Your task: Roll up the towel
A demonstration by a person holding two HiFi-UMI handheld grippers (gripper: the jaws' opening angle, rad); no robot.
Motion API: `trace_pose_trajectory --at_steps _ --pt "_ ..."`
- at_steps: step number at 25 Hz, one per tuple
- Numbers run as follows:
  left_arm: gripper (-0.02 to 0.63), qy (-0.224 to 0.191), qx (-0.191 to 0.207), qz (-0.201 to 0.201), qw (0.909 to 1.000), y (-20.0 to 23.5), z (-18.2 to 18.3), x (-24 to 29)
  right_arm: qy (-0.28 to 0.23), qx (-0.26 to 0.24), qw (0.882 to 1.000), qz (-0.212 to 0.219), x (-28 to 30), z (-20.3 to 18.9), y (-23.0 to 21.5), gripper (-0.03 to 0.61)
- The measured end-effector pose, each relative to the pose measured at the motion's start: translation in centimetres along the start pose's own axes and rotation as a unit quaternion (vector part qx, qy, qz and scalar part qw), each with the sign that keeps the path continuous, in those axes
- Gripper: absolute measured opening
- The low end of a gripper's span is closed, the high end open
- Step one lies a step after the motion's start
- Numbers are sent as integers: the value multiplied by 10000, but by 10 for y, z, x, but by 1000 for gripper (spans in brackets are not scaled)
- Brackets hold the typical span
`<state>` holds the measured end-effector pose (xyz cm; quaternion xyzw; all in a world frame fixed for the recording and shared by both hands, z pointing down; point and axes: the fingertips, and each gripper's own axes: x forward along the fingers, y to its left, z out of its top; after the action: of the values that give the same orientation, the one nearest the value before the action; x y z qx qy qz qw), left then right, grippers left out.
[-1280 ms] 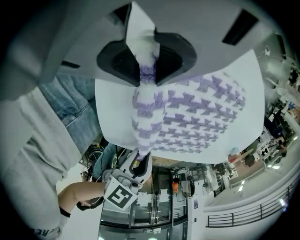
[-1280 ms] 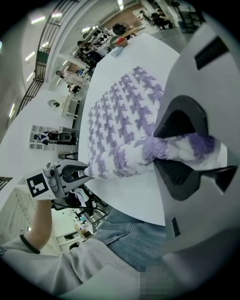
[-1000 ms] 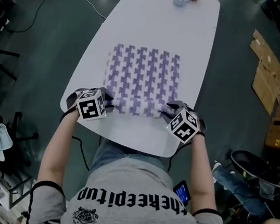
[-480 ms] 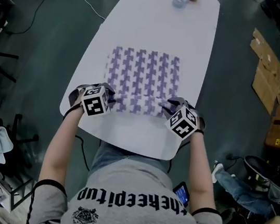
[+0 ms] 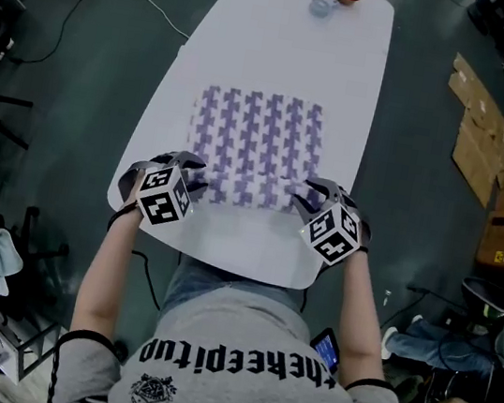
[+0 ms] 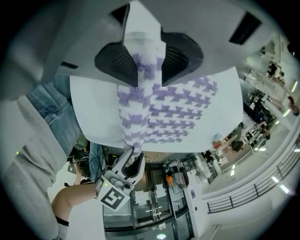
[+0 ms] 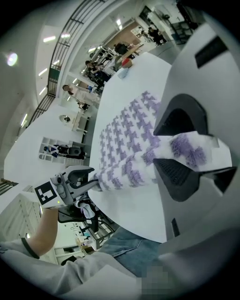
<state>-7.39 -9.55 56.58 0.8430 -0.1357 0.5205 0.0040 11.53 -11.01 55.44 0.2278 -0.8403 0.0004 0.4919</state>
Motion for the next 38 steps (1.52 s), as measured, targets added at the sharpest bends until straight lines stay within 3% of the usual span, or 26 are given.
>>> trace_pose_trajectory --at_steps 4,10,18,24,27,31,38 --pt "149 -416 21 576 9975 -2 11 -26 -406 -69 9980 -472 -22 17 0 130" --pt "184 -309 225 827 9958 -37 7 -23 -552 -469 9954 -625 -27 21 31 143" --pt "262 268 367 799 9958 -54 -18 12 30 -1069 9928 -534 10 -7 53 230" --pt "265 550 588 819 9934 -36 -23 29 407 -1189 9896 -693 32 -22 39 239" --pt "253 652 719 924 9910 -25 -26 28 535 -1260 9879 -728 35 -17 30 215" --pt "147 570 770 938 9910 -29 -21 20 503 -1128 9901 -673 26 -15 32 118" --pt "138 363 619 458 9964 -80 -26 5 418 -848 9952 -243 4 -26 76 112"
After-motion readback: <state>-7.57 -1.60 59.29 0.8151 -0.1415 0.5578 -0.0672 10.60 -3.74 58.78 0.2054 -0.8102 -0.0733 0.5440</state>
